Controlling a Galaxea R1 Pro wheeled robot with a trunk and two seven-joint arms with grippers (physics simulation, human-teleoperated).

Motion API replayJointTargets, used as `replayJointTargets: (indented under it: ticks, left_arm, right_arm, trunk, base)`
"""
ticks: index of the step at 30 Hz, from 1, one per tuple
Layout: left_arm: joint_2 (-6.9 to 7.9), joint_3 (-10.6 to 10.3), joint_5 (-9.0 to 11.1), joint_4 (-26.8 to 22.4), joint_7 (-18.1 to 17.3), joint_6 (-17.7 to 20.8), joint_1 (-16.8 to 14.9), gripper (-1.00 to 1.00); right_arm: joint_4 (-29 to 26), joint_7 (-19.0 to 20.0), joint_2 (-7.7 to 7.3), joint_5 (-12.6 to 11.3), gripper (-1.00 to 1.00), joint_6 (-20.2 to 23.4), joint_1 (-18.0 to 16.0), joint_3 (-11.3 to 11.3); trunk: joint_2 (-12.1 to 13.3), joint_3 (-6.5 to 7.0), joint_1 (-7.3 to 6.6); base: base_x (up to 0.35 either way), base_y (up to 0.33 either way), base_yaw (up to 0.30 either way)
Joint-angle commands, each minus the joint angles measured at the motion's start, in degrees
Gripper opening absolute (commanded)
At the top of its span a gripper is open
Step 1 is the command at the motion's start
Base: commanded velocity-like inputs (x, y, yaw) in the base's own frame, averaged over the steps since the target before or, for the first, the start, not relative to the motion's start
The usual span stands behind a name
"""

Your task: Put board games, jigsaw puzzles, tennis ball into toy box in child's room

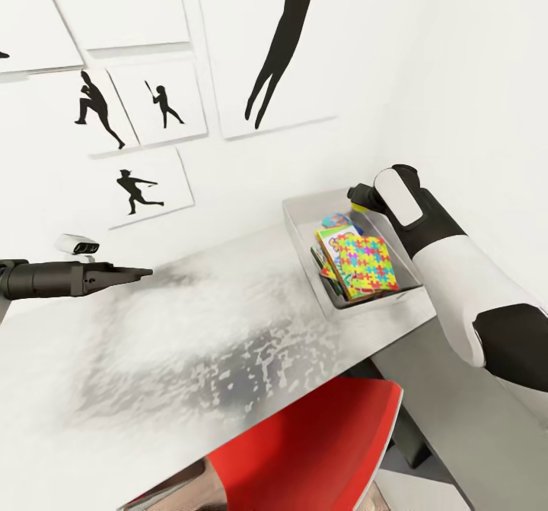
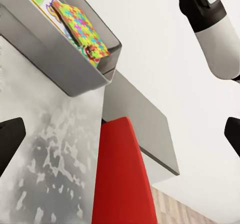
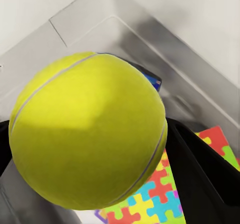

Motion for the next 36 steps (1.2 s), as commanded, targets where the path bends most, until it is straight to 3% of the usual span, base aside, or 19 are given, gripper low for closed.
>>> replayJointTargets:
  ticks: [1,8,36]
  left_arm:
    - [0.03,-0.03,0.00,-0.01,-0.20,0.61,-0.04,1.00]
    - [0.04,-0.03,0.01,-0.01,-0.20,0.61,-0.05,1.00]
    - [0.05,-0.03,0.09,-0.01,-0.20,0.61,-0.05,1.00]
  right_arm:
    - [-0.06,-0.55,0.04,-0.55,-1.00,0.03,-0.20,0.33]
    - [-0.06,-0.56,0.47,-0.49,-1.00,-0.04,-0.66,0.32]
    - [1.71,-1.19,-0.49,-0.33,-1.00,-0.73,-3.81,0.16]
  trunk:
    - [-0.11,-0.19,0.03]
    - [-0.11,-0.84,0.03]
    - [-0.11,-3.45,0.03]
  base:
    - [0.000,0.000,0.000]
    - [0.000,0.000,0.000]
    - [0.000,0.000,0.000]
